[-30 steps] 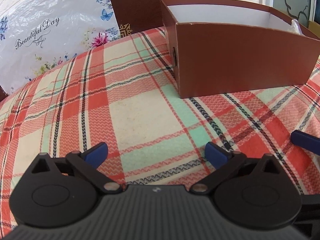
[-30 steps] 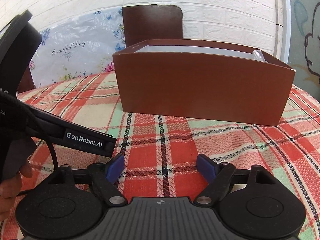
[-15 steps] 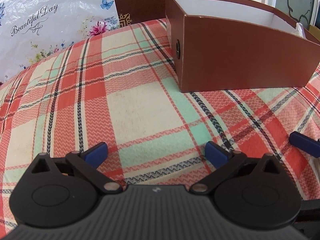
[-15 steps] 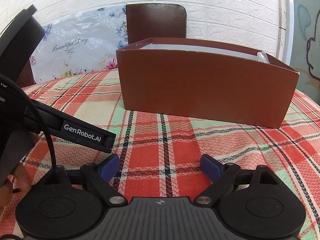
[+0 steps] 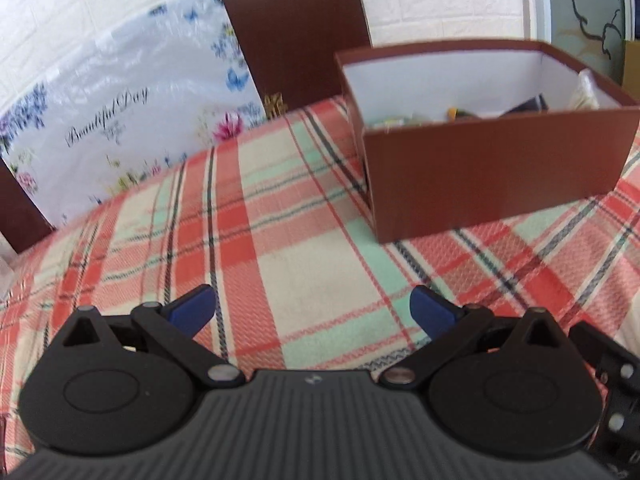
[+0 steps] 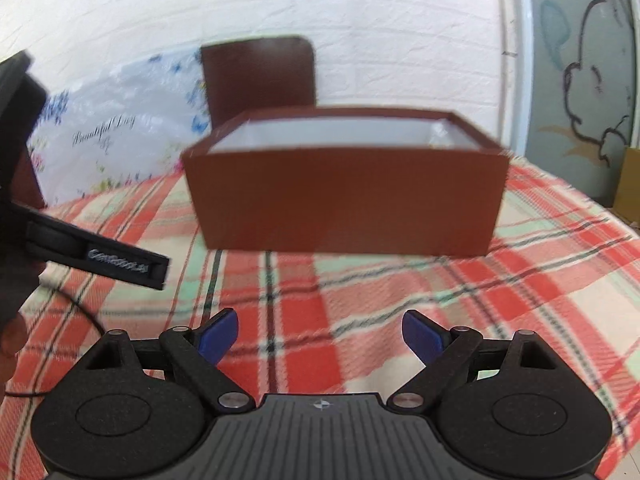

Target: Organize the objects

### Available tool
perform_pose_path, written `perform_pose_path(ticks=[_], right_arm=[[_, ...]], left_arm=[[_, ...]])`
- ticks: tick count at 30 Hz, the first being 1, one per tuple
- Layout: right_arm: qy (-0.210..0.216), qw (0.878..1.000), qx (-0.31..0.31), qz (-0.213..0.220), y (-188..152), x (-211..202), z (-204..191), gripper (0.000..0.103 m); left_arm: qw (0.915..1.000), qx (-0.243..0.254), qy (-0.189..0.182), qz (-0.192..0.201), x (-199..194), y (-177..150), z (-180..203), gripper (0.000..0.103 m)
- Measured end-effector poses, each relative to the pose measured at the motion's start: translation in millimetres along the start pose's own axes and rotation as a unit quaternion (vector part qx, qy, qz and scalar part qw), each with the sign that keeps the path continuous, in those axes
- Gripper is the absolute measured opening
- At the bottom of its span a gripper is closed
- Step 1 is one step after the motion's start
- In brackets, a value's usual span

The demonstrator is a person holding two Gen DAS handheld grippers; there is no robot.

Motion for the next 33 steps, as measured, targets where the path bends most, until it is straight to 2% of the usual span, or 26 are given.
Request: perform_pose_path(ticks=[8, 15, 33], right_arm=[[0.006, 0.998, 0.039, 0.050, 20, -29, 20, 0.090], [0.014, 0.996, 0.049, 0.075, 28, -45, 22, 0.090], [0.021, 0.996, 0.056, 0.072, 27, -40, 29, 0.091]], left_arm=[[0.9992, -0.006, -0.009, 0.038, -42, 11, -3, 0.103], [0.9986, -0.010, -0.025, 0.045, -58, 9, 5, 0.103], [0.9989, 0.008, -0.013, 0.044, -68, 1, 17, 0.103]])
Point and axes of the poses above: each gripper's, at about its wrist camera, not at the fingertips, and x roughly the way its jaws point, z to its right, y to its top, the point moved 7 cm from there along x, roughly the way its jaws point, and after that the axes turned 11 degrees about -z, right-handed, at the moved point
